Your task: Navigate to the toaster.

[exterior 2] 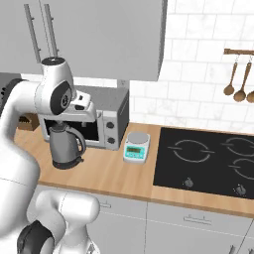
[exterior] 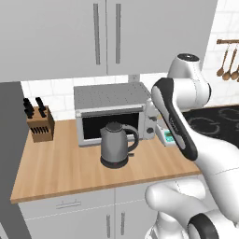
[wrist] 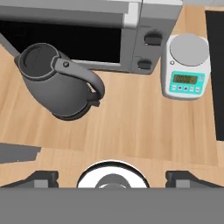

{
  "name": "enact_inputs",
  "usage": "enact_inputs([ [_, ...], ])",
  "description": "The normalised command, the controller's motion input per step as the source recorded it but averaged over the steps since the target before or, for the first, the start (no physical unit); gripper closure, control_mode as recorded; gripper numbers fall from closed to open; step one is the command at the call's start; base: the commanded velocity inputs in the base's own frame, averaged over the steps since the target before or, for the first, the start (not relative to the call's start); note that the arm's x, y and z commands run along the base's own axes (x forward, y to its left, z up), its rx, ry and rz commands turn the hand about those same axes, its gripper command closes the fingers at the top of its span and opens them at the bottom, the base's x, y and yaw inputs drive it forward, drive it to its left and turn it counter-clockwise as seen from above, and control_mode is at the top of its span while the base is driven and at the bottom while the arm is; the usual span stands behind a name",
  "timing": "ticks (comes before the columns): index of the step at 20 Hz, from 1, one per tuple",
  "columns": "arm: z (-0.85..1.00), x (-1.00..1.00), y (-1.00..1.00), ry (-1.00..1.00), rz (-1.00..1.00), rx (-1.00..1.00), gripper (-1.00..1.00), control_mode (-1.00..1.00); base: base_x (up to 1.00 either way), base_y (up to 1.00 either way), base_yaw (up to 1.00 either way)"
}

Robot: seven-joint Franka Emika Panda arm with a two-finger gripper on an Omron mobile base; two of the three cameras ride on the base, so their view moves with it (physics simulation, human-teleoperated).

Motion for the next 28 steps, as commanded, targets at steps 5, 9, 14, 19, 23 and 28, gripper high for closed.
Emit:
enact_inputs([
  [5,0.00,-0.70,0.01,-0.07,0.00,0.00,-1.00,-1.00,0.00,0.00,0.00],
  [9,0.00,-0.29,0.02,0.00,0.01,0.00,-1.00,-1.00,0.00,0.00,0.00],
  [14,0.00,0.00,0.00,0.00,0.00,0.00,-1.00,1.00,-0.98,-0.05,-0.01],
  [19,0.00,0.00,0.00,0.00,0.00,0.00,-1.00,1.00,-0.74,-0.45,-0.10],
  [23,0.00,0.00,0.00,0.00,0.00,0.00,-1.00,1.00,-0.19,-0.76,-0.23],
  [28,0.00,0.00,0.00,0.00,0.00,0.00,-1.00,1.00,0.00,-0.69,-0.29],
])
